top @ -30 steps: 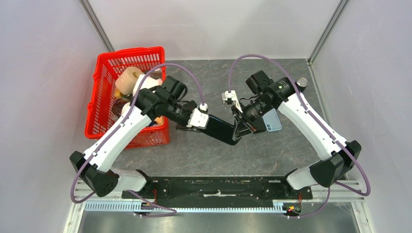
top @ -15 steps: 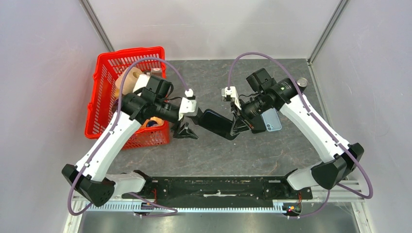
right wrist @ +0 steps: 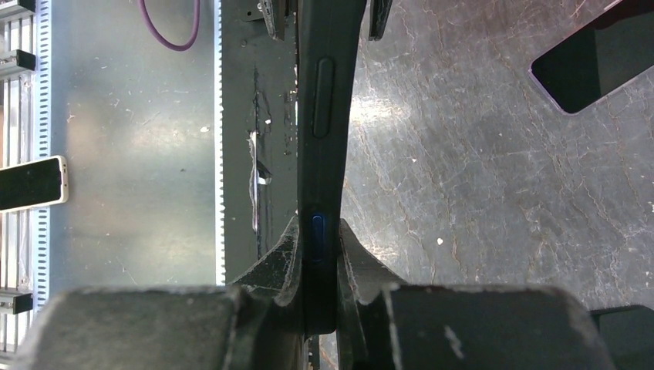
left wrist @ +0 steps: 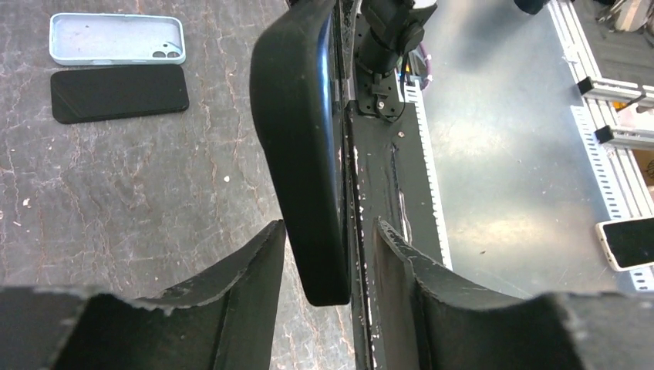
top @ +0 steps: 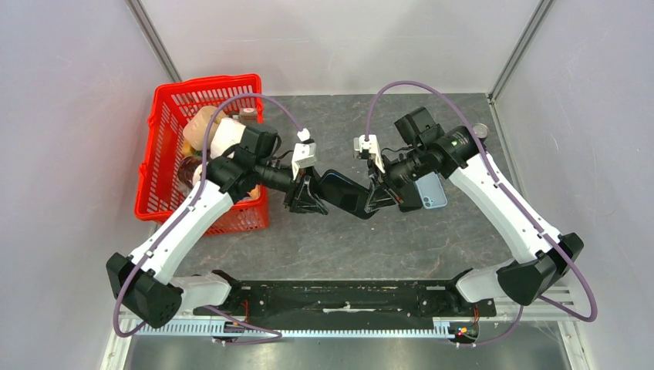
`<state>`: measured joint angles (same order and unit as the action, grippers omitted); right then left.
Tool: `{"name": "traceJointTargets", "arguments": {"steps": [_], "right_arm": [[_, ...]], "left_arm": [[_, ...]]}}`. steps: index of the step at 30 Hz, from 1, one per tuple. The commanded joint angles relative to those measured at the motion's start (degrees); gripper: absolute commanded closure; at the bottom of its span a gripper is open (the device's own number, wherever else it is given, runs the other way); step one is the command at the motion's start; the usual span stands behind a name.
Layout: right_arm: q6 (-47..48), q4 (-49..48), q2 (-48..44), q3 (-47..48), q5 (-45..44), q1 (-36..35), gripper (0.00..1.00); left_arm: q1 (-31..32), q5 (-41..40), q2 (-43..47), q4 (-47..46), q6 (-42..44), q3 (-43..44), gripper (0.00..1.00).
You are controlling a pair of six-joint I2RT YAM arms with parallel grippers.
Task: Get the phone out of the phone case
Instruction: Remove the phone case from the phone.
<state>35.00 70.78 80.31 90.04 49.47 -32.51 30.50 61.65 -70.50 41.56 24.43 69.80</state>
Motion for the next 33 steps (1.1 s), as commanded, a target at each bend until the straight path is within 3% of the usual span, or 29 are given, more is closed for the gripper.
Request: {"name": "traceJointTargets", "arguments": {"steps": [1, 5, 8, 11, 17, 20, 25, 33], "right_arm": [[-0.7, -2.9, -1.8, 1.3, 3.6, -0.1, 1.00], [-0.7, -2.9, -1.8, 0.9, 4.0, -0.1, 1.00], [-0.9, -3.0, -1.6, 0.3, 5.0, -0.1, 1.00], [-0.3, -2.7, -1.1, 0.1, 7.3, -0.1, 1.00], [3.2, 1.9, 1.3, 1.9, 11.4, -0.1, 1.00], [4.0, 2.7, 2.0, 2.0, 12.1, -0.2, 1.00], [4.8, 3.4, 3.2, 1.7, 12.5, -0.8, 1.00], [5.8, 4.2, 3.8, 1.4, 12.8, -2.1, 1.00]], "left_arm": [[-0.2, 3.3, 1.7, -7.6, -6.3, -0.6, 0.51], [-0.2, 3.8, 2.0, -9.9, -7.5, -1.6, 0.67], [0.2, 4.0, 1.9, -10.7, -6.5, -2.1, 0.97], [1.1, 6.3, 2.1, -9.0, 0.0, -2.4, 0.98], [6.3, 1.1, -1.2, 17.3, 35.7, 5.6, 0.98], [9.1, -4.2, -2.8, 24.8, 46.2, 8.3, 0.98], [12.8, -11.3, -5.7, 28.4, 52.3, 11.8, 0.98], [14.1, -11.8, -8.9, 28.2, 55.1, 16.1, 0.98]]}}
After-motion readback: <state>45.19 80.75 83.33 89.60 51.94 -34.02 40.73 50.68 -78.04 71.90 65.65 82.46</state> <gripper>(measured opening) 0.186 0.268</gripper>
